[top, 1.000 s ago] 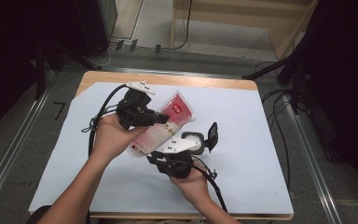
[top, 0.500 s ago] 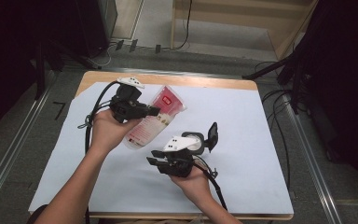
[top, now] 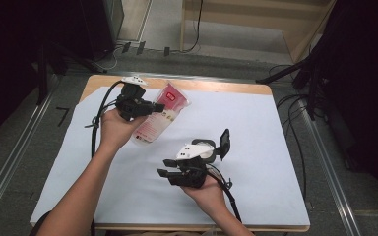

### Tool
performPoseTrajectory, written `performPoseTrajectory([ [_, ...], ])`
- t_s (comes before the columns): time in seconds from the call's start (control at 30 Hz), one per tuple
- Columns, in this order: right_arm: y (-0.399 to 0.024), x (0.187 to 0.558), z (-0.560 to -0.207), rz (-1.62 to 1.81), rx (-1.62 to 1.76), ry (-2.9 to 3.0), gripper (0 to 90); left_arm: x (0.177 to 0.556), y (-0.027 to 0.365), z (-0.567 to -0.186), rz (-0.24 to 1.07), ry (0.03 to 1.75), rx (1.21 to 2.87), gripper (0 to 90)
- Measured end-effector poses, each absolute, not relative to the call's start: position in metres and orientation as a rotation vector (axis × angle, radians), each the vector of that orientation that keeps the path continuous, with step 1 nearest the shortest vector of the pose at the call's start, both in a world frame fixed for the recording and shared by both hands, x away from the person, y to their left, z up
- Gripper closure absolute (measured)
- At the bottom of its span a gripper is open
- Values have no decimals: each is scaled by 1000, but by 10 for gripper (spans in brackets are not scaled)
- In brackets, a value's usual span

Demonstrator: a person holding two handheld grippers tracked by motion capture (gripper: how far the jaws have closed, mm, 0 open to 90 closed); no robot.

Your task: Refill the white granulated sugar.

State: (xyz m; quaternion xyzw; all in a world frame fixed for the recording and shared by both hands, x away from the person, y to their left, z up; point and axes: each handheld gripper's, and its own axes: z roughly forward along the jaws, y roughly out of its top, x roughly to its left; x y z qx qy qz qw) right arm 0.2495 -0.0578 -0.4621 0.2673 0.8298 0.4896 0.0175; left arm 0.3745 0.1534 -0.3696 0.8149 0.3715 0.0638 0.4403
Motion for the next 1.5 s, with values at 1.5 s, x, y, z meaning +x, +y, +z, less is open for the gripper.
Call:
performPoseTrajectory([
  [1.5, -117, 243, -430, 1470, 879, 2541, 567, 329, 216, -395, 108, 943, 2004, 867],
])
